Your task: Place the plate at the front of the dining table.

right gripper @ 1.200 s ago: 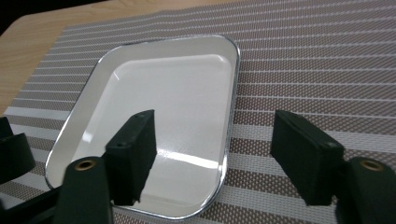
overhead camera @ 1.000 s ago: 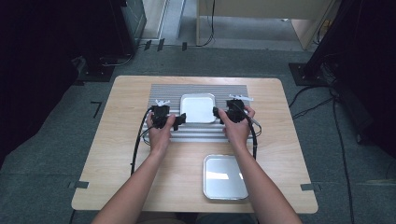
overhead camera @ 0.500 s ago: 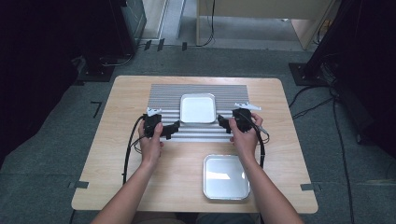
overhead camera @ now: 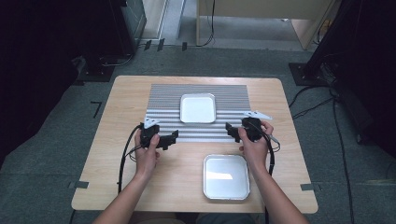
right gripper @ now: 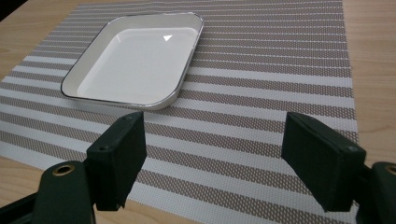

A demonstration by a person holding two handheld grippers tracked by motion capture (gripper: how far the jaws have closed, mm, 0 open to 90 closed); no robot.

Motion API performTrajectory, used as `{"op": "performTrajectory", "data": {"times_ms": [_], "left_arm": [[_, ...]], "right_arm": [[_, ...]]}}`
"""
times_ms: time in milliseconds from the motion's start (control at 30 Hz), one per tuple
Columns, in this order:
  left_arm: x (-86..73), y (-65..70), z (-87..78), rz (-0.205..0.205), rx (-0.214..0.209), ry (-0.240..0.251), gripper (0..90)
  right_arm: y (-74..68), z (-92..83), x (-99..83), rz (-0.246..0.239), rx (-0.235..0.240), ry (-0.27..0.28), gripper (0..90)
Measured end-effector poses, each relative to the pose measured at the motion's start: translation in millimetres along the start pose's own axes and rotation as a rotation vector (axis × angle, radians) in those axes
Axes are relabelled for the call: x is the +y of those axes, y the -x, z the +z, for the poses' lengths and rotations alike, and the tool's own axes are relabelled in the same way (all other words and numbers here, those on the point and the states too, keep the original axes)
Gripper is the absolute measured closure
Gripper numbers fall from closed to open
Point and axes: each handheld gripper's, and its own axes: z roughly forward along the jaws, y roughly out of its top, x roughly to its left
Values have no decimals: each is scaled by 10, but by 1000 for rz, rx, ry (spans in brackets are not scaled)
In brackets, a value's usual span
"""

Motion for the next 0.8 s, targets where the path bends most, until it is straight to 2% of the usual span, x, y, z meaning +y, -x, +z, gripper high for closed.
{"op": "performTrajectory", "data": {"times_ms": [267,467,600,800], "left_arm": [[-67,1,-153,17,-5,20,140],[-136,-48,-273,12,-7,32,136],[-197,-84,-353,30,4,33,136],[-319,-162,-498,21,8,39,135]], "right_arm": [[79,-146,-115,-5,-1,3,228],[198,-302,-214,11,0,14,232],[263,-404,-277,23,0,20,233],[341,-515,-389,36,-3,13,236]]}}
